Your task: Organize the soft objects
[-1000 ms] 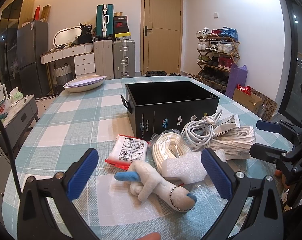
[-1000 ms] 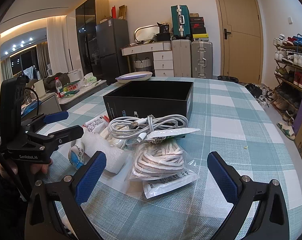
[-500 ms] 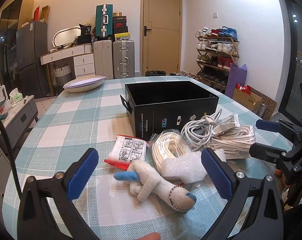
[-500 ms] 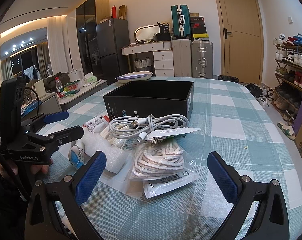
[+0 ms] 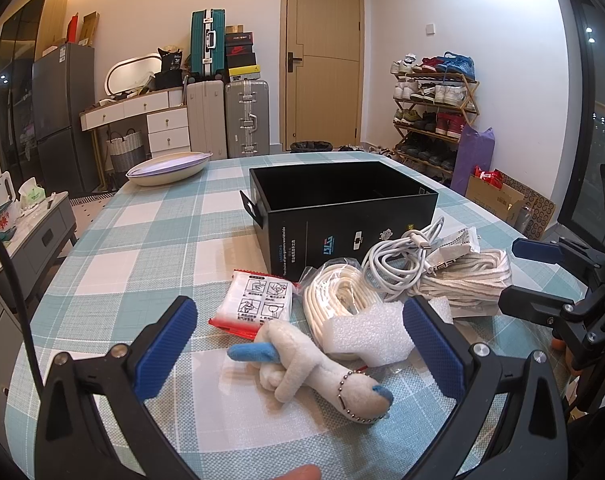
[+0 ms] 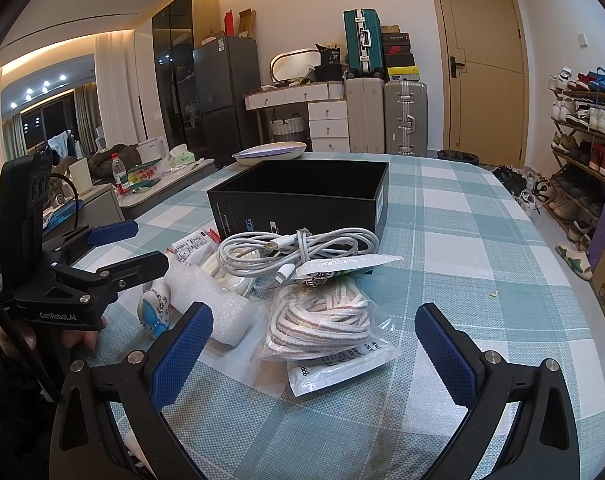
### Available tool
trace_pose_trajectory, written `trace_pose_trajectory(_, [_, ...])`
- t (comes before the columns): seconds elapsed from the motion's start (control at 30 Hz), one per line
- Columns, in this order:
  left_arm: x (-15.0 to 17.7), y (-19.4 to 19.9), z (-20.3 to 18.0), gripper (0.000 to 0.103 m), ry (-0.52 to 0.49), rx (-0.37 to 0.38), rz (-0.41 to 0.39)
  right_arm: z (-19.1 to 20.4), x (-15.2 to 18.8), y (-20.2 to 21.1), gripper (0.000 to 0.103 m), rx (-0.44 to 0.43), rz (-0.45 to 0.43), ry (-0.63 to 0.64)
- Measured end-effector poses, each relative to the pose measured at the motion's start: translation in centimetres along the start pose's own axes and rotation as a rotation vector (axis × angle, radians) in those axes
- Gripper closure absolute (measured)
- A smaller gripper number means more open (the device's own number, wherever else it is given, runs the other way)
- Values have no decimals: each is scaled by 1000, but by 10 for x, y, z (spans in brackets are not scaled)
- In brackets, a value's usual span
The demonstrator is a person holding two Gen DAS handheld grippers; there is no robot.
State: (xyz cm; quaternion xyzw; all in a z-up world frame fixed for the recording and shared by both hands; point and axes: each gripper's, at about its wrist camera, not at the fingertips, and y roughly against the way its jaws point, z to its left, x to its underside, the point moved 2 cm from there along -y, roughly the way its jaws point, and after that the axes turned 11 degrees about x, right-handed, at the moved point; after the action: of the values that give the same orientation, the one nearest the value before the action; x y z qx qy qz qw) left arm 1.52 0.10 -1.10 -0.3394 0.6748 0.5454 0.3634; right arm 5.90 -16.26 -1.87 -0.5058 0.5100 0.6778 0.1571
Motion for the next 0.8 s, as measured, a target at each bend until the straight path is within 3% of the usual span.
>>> trace_pose_trajectory(0.8, [0, 0, -4, 0, -11, 4, 10, -1, -5, -4, 0, 21, 36, 14])
